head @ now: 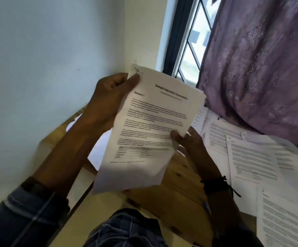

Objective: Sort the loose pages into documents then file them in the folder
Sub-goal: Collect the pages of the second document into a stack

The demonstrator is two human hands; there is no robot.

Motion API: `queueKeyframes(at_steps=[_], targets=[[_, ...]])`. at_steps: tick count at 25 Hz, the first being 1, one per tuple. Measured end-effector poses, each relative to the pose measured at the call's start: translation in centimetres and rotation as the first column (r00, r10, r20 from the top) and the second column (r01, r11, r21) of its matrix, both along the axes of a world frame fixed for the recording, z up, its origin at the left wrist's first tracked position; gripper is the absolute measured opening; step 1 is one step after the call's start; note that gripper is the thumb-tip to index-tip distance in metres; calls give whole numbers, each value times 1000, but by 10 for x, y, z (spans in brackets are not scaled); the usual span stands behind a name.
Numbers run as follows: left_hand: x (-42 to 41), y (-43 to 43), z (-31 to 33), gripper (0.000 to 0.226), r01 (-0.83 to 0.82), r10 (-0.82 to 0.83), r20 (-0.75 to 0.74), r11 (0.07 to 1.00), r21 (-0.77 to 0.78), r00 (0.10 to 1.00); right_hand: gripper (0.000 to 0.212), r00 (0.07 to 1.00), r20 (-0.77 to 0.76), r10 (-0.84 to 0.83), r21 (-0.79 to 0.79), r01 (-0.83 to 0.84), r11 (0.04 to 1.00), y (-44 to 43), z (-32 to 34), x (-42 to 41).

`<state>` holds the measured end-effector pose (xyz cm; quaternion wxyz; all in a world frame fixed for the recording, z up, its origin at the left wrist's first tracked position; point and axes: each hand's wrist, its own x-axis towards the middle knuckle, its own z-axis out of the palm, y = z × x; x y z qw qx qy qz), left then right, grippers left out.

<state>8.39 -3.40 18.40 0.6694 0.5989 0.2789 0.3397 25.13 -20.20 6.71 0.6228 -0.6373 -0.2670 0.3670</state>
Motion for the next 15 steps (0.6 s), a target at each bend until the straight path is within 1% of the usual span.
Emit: queueKeyframes(at_steps=[1, 2, 4, 5, 6, 7, 8, 9, 10, 11, 12, 13, 14, 15], targets=[[-5, 16, -1, 17, -10, 11, -26, 999, 43, 1000, 44, 997, -78, 29, 43, -25, 999, 11, 0, -8], [-11, 34, -3, 18, -19, 23, -51, 997, 75, 998, 37, 991, -130, 34, 74, -25, 997, 22, -4, -16], [-24, 68, -13, 17, -12, 21, -105, 996, 84, 994, 41, 970, -242, 13, 141, 22, 990, 42, -12, -34], [-31, 86, -23, 15, 2, 12, -163, 996, 87, 987, 44, 950, -311, -23, 150, 73, 986, 52, -19, -44], [-37, 100, -34, 12, 24, 2, -240, 994, 105, 971, 43, 928, -368, -54, 140, 113, 984, 63, -26, -53], [-44, 115, -49, 8, 44, 3, -322, 989, 141, 947, 36, 903, -425, -63, 125, 127, 984, 74, -31, -63], [-50, 130, -63, 7, 51, 25, -382, 981, 189, 924, 31, 876, -480, -44, 114, 112, 987, 87, -38, -72], [-56, 144, -77, 7, 38, 75, -422, 967, 252, 903, 31, 857, -516, -5, 108, 71, 992, 97, -42, -82], [-61, 158, -88, 12, 8, 140, -446, 949, 314, 884, 33, 863, -504, 13, 73, 27, 997, 105, -48, -87], [-66, 171, -96, 20, -27, 207, -458, 929, 368, 865, 37, 904, -428, -4, -5, 3, 1000, 113, -51, -90], [-71, 184, -102, 27, -55, 259, -462, 911, 410, 848, 43, 959, -275, -70, -114, 40, 993, 120, -57, -88], [-75, 197, -106, 31, -72, 292, -465, 898, 434, 836, 49, 981, -105, -161, -219, 135, 966, 125, -62, -85], [-80, 209, -112, 32, -80, 310, -473, 892, 444, 825, 54, 966, 46, -256, -290, 258, 922, 129, -67, -80], [-84, 220, -119, 31, -83, 317, -488, 893, 441, 813, 56, 939, 136, -316, -327, 344, 880, 132, -70, -74]])
